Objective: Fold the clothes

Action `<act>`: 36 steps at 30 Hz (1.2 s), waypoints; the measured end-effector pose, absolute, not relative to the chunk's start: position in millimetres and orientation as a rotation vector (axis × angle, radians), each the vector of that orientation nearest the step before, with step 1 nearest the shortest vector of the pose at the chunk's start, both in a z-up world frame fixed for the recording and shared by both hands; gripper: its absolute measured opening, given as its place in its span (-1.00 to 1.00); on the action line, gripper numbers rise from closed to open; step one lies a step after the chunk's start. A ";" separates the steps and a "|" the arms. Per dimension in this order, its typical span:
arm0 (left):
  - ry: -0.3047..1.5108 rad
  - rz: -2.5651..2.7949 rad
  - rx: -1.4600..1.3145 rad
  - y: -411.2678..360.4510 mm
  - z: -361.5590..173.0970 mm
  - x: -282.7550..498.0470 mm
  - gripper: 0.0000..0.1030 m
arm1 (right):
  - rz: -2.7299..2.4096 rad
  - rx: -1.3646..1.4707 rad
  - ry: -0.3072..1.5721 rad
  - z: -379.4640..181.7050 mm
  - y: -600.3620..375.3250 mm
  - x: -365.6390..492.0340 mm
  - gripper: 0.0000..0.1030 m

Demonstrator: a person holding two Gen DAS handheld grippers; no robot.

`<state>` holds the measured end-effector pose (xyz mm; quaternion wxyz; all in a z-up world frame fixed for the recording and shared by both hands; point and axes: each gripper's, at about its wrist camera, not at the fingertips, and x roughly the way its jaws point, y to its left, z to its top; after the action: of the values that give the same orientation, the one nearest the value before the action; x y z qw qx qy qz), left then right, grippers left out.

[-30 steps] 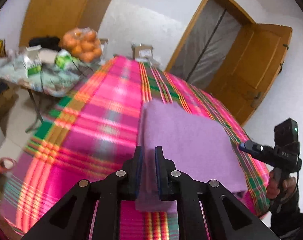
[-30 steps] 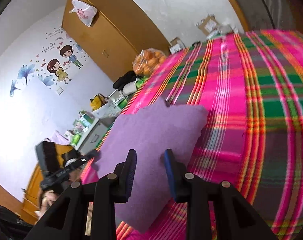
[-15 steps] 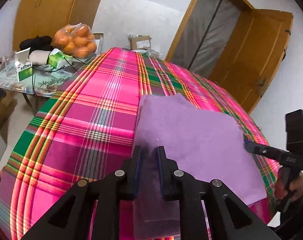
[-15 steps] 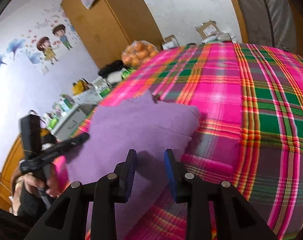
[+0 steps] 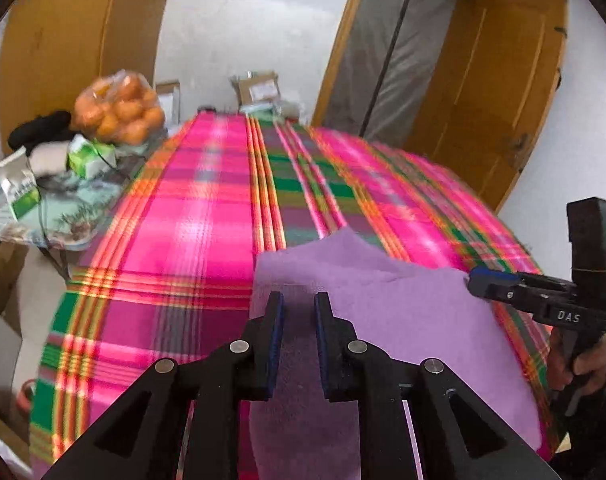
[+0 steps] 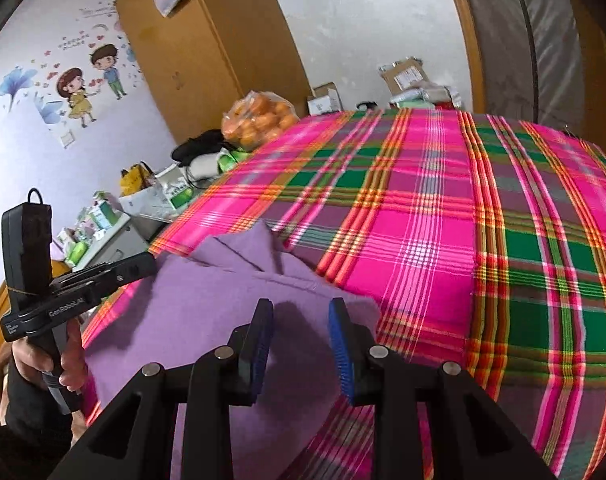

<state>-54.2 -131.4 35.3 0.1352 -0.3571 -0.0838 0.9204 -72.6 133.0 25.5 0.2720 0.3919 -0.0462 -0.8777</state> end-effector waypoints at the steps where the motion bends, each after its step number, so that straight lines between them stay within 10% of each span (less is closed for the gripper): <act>1: -0.250 2.659 -1.044 -131.9 33.0 -55.7 -0.70 | -2.362 1.064 -0.122 22.0 133.0 -75.3 -0.41; 36: -0.502 2.721 -0.979 -168.8 20.7 59.2 -0.68 | -2.163 0.863 -0.012 49.8 119.8 40.1 -0.42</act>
<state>59.2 -168.8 20.7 0.1031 -0.3319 -0.1700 0.9221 40.1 119.8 49.8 0.3955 0.3403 -0.0047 -0.8531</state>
